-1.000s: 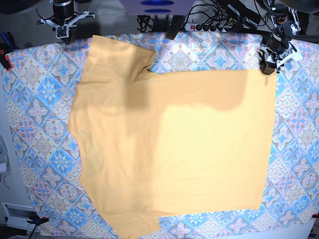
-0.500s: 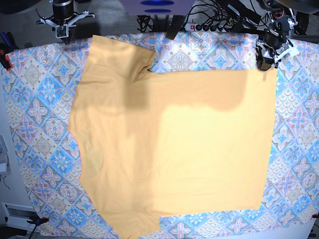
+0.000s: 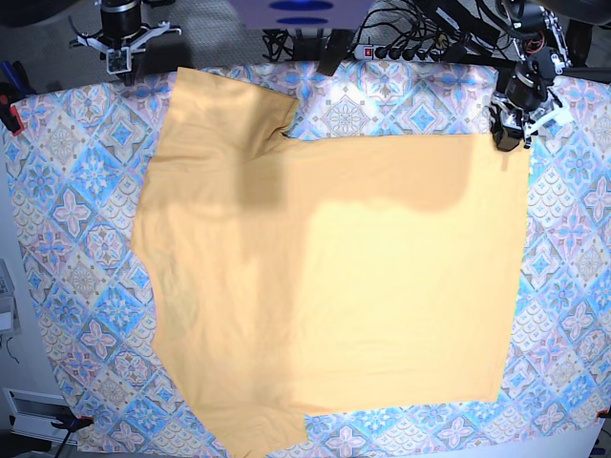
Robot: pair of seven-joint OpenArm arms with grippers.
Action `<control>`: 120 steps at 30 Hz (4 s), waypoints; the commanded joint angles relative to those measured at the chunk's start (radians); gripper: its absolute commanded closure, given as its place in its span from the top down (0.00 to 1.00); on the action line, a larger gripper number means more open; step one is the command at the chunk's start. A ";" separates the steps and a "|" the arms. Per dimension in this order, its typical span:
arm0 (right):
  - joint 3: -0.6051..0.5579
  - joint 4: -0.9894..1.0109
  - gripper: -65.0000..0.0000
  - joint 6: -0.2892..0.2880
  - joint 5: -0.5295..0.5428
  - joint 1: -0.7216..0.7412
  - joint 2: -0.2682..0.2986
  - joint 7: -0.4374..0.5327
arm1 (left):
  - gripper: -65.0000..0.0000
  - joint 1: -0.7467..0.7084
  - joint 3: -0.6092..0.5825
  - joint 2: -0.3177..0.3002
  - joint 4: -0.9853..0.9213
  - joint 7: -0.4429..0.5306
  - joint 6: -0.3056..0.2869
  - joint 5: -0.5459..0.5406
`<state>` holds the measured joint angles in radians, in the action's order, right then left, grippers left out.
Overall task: Fold the T-shirt properly
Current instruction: 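Lower the left gripper onto the T-shirt corner nearest it and grasp, then lower the right gripper onto the shirt corner nearest it and grasp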
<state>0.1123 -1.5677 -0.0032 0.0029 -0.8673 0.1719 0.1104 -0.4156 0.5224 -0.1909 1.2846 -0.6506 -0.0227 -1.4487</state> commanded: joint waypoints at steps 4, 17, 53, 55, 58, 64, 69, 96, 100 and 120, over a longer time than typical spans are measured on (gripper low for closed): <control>0.037 -0.015 0.00 0.004 0.003 -0.014 0.007 0.022 | 0.22 -0.001 -0.003 -0.005 0.003 -0.015 0.019 0.009; 0.031 -0.073 0.00 0.004 -0.002 -0.022 0.007 0.022 | 0.00 -0.087 -0.006 -0.005 0.063 -0.018 0.017 -0.035; -0.217 -0.106 0.27 0.004 -0.108 -0.053 0.051 -0.093 | 0.00 -0.115 -0.005 -0.006 0.122 -0.018 0.017 -0.035; -0.222 -0.106 0.27 0.004 -0.111 -0.053 0.051 -0.093 | 0.00 -0.115 -0.005 -0.006 0.122 -0.018 0.017 -0.035; -0.222 -0.098 0.27 0.004 -0.113 -0.053 0.051 -0.094 | 0.00 -0.115 -0.006 -0.006 0.122 -0.018 0.017 -0.035; -0.219 -0.090 0.27 0.004 -0.076 -0.040 0.051 -0.105 | 0.00 -0.113 -0.006 -0.006 0.122 -0.018 0.017 -0.035; -0.221 -0.104 0.29 0.002 0.164 -0.034 0.077 -0.105 | 0.00 -0.113 -0.006 -0.006 0.120 -0.018 0.017 -0.035; -0.317 -0.098 0.29 -0.002 0.584 0.059 0.217 -0.208 | 0.00 -0.111 -0.008 -0.006 0.117 -0.018 0.017 -0.035; -0.310 -0.096 0.29 -0.002 0.584 0.061 0.217 -0.208 | 0.00 -0.111 -0.008 -0.006 0.117 -0.018 0.017 -0.035; -0.311 -0.003 0.29 -0.002 0.586 0.138 0.216 -0.208 | 0.00 -0.111 -0.008 -0.006 0.117 -0.018 0.017 -0.035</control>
<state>-0.1986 -1.5620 0.0010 0.5842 -0.7181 0.3801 -0.1104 -0.5232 0.5098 -0.1829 1.3911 -0.6689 0.0040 -1.4738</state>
